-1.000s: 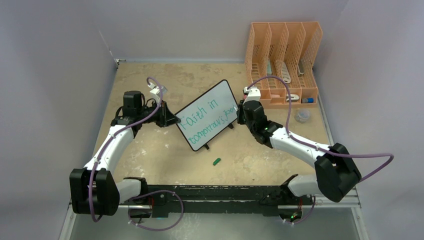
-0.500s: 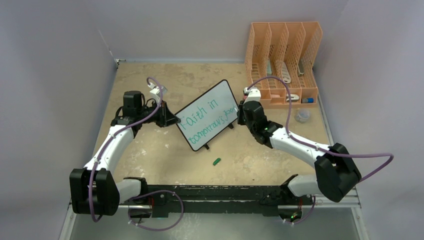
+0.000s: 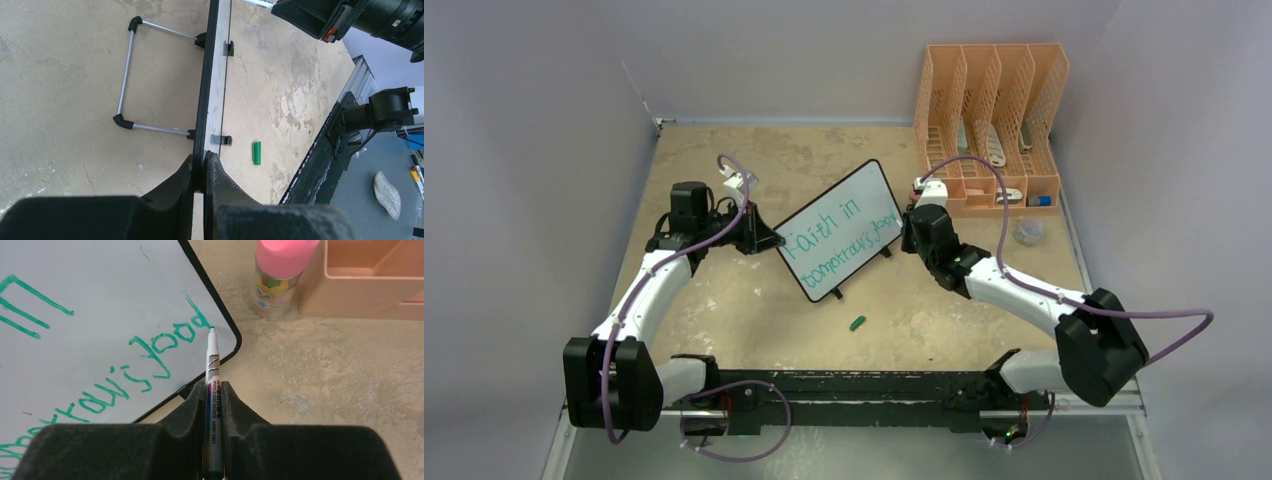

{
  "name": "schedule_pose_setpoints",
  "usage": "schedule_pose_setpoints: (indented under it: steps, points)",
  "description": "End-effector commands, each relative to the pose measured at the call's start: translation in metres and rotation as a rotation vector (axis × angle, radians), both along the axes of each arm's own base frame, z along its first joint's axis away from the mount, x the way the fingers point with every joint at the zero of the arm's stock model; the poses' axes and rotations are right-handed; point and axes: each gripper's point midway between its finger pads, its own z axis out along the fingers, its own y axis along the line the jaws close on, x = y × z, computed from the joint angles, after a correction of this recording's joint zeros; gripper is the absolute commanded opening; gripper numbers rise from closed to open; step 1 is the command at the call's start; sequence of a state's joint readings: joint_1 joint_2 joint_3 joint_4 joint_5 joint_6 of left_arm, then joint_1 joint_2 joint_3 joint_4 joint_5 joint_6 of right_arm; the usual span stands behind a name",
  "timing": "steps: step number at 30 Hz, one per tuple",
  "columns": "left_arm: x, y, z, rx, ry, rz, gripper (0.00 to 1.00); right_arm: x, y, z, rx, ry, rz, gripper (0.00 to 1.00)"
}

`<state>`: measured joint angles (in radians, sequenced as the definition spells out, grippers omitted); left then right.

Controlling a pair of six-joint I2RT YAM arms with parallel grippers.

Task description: Write a sentence on the whiteboard

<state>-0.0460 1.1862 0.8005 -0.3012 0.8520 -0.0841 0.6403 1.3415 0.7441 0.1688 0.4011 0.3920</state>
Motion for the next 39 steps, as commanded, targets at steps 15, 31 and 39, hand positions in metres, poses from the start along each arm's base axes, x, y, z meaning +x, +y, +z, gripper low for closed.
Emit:
schedule_pose_setpoints:
  steps: [15,31,39]
  points:
    - [0.016,0.023,-0.02,0.13,-0.027,0.082,0.0,-0.027,0.037,0.055,0.19,-0.117,0.253,0.0]
    - [0.016,0.023,-0.019,0.128,-0.029,0.081,0.0,-0.027,0.047,0.042,0.177,-0.077,0.265,0.0]
    - [0.016,0.023,-0.019,0.129,-0.029,0.082,0.0,-0.022,0.046,0.045,0.182,-0.093,0.244,0.0]
